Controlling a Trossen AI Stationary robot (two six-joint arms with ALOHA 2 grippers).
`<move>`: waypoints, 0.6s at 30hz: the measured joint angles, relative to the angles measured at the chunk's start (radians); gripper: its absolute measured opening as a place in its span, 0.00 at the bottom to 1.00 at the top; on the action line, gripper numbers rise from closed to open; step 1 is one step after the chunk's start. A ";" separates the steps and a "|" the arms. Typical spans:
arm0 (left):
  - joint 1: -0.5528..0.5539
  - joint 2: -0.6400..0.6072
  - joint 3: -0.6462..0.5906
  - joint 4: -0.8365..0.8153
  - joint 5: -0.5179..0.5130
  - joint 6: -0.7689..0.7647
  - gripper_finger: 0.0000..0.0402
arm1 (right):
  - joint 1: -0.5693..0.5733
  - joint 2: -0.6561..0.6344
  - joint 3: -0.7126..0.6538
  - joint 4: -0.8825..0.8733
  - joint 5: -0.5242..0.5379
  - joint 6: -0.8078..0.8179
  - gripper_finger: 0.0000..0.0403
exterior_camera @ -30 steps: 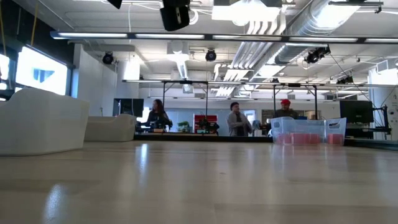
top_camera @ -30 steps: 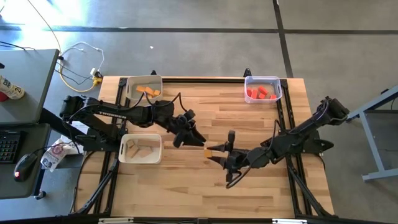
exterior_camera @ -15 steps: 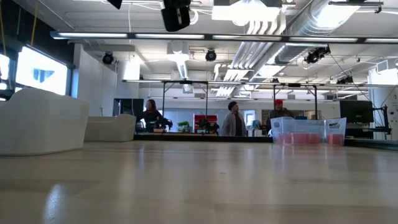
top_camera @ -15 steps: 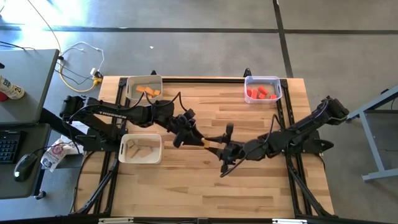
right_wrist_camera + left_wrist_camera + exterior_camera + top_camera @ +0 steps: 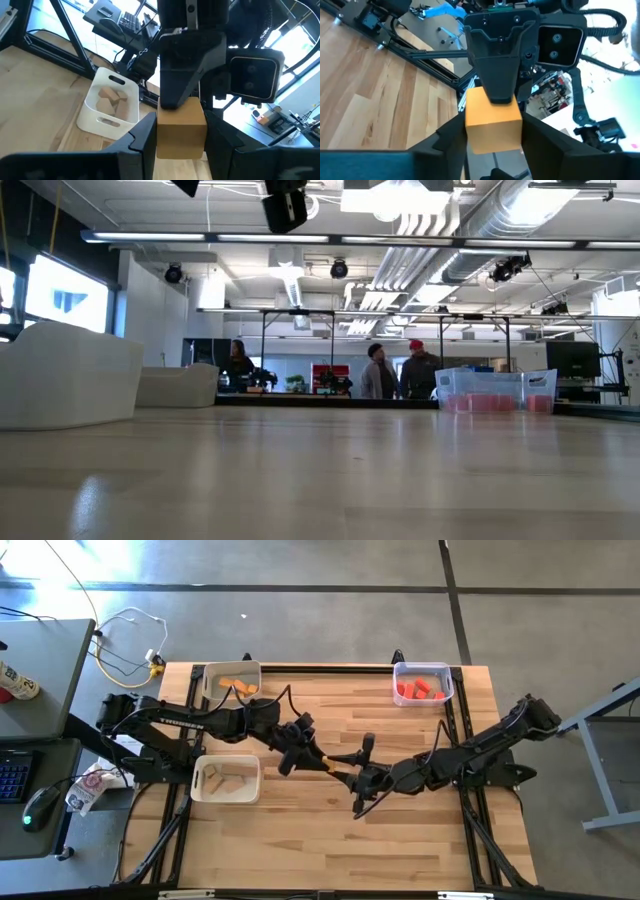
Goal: Sort & place blocks by color
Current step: Put the yellow block into the gray bin
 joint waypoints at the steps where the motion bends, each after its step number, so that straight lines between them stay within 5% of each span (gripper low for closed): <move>1: 0.000 0.000 0.000 0.000 0.000 0.013 0.38 | -0.002 0.000 0.000 0.002 -0.002 -0.003 0.27; 7: 0.010 0.000 -0.001 -0.008 0.017 0.046 0.27 | -0.008 0.000 0.000 -0.011 -0.004 -0.016 0.27; 18: 0.109 0.003 0.000 -0.032 0.137 0.100 0.27 | -0.018 0.002 0.000 -0.011 0.012 0.052 0.35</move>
